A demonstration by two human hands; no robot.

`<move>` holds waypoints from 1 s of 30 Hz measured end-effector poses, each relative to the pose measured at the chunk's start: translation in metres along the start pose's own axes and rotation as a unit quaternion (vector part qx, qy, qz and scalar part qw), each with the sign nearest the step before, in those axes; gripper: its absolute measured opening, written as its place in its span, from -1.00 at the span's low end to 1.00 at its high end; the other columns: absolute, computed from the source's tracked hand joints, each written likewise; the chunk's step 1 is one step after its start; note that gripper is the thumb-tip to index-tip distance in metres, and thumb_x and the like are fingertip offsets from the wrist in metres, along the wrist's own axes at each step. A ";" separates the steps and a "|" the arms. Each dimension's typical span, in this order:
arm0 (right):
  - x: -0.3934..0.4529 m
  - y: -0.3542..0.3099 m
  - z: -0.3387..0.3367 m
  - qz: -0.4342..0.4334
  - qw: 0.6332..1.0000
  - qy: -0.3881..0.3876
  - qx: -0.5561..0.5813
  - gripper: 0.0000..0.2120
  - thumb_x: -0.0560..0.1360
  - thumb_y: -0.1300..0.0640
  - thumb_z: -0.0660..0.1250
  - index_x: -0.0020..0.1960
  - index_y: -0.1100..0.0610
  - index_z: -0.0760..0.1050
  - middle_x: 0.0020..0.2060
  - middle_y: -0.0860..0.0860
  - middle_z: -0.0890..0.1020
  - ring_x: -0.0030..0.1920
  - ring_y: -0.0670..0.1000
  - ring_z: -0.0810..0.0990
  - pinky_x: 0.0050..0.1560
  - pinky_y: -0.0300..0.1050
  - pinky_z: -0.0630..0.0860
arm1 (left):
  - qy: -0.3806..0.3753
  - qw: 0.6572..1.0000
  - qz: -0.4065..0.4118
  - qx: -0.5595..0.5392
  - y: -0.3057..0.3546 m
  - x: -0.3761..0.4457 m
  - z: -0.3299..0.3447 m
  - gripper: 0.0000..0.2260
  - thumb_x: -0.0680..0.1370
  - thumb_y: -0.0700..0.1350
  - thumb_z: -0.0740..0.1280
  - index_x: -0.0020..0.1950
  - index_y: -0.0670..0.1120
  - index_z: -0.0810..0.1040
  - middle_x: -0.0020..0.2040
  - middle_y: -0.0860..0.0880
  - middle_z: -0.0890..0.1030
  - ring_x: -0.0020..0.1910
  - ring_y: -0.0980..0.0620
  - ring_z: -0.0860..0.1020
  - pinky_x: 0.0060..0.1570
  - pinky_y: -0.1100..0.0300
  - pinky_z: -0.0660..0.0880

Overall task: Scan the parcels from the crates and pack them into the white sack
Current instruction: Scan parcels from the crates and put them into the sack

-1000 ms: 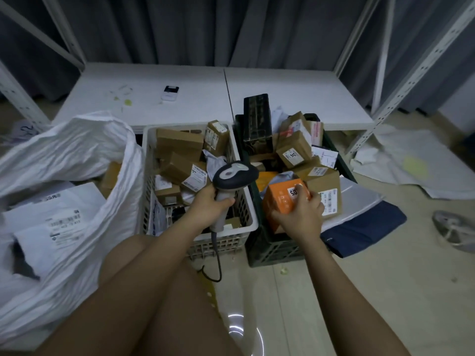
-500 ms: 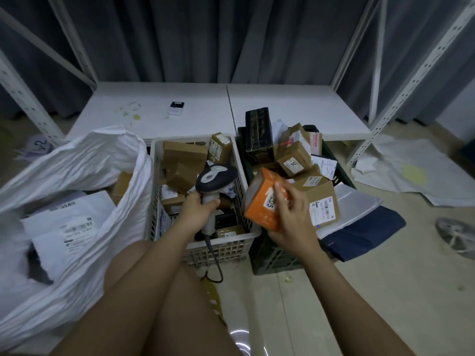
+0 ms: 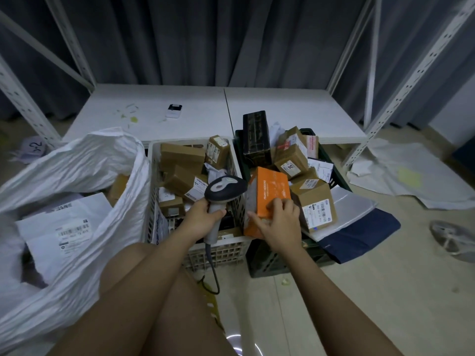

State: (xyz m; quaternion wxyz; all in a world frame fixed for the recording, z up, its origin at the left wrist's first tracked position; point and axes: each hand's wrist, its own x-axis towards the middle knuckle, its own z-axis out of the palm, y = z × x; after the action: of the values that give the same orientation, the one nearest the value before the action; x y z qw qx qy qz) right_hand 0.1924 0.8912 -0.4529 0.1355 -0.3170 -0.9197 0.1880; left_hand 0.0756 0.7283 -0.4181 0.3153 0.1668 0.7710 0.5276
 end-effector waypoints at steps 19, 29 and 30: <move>0.096 -0.012 -0.003 0.206 0.963 -0.167 0.053 -0.15 0.45 -0.37 0.24 0.52 0.12 0.07 0.45 0.24 0.22 0.41 0.33 0.24 0.37 0.28 0.26 | 0.030 0.998 -0.014 -0.047 0.000 0.007 0.001 -0.76 0.56 -0.22 0.32 0.22 -0.10 0.44 0.15 -0.11 0.56 0.15 -0.08 0.51 0.24 -0.05 0.45; 0.128 -0.005 -0.003 0.216 0.951 -0.189 0.117 -0.30 0.50 -0.31 0.22 0.50 -0.01 0.10 0.39 0.23 0.36 0.38 0.33 0.32 0.35 0.34 0.29 | 0.053 0.994 -0.029 -0.096 -0.007 0.015 -0.006 -0.78 0.56 -0.21 0.32 0.17 -0.02 0.43 0.16 -0.08 0.56 0.15 -0.08 0.52 0.24 -0.06 0.46; 0.131 -0.005 -0.001 0.217 0.950 -0.187 0.124 -0.29 0.50 -0.30 0.23 0.49 0.01 0.10 0.39 0.22 0.37 0.37 0.32 0.34 0.35 0.34 0.30 | 0.055 0.993 -0.029 -0.101 -0.007 0.016 -0.006 -0.78 0.56 -0.21 0.33 0.17 -0.02 0.43 0.15 -0.08 0.57 0.14 -0.07 0.53 0.24 -0.06 0.46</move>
State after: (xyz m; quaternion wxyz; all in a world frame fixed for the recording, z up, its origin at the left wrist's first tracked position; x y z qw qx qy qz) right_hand 0.0903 0.9705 -0.4323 -0.0448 -0.4486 -0.8072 0.3811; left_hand 0.0601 0.7303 -0.4280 0.3032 0.0821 0.7344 0.6017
